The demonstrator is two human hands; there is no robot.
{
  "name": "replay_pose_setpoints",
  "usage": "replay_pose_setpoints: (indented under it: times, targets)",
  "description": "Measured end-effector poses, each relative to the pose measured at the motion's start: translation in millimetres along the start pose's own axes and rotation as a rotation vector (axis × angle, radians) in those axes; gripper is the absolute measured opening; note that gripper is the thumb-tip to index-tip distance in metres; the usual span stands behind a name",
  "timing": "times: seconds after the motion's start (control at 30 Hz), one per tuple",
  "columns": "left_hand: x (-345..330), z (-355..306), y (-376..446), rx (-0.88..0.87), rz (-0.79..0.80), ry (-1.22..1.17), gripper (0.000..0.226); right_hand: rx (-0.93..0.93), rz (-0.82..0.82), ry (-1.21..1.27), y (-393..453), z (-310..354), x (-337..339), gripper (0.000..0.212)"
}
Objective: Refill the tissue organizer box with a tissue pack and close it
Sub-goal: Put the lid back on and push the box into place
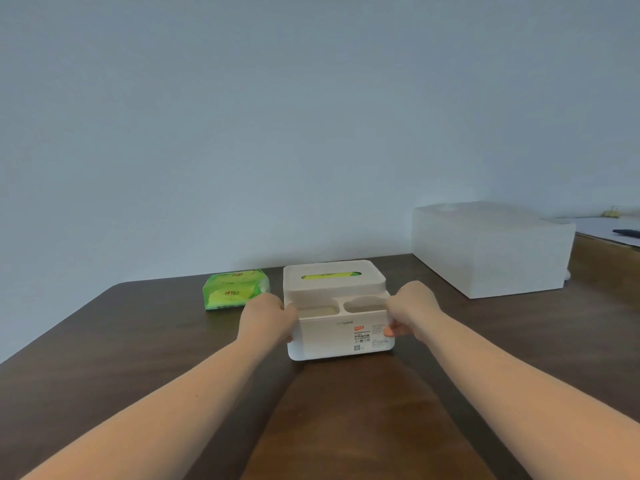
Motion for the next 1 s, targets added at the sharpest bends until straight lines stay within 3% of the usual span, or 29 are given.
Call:
replay_pose_setpoints:
  times: [0.5, 0.67, 1.0]
  targets:
    - [-132.0, -84.9, 106.3, -0.072, 0.059, -0.037, 0.022, -0.084, -0.197, 0.082, 127.8, -23.2, 86.0, 0.022]
    - [-158.3, -97.4, 137.7, -0.089, 0.041, -0.044, 0.033, -0.087, -0.245, 0.082, 158.3, -22.1, 97.1, 0.014]
    - [-190.7, -115.6, 182.7, -0.057, -0.005, -0.085, 0.033, -0.018, -0.403, -0.075, 194.8, -6.3, 107.5, 0.024]
Point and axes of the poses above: each hand's wrist, its own y-axis towards the middle knuckle, its own x-axis out of the back of the hand, z = x × y, the point moved 10 cm from there along y, towards the middle knuckle, and after that the axes turned 1 degree about y, right-handed, at the moved point
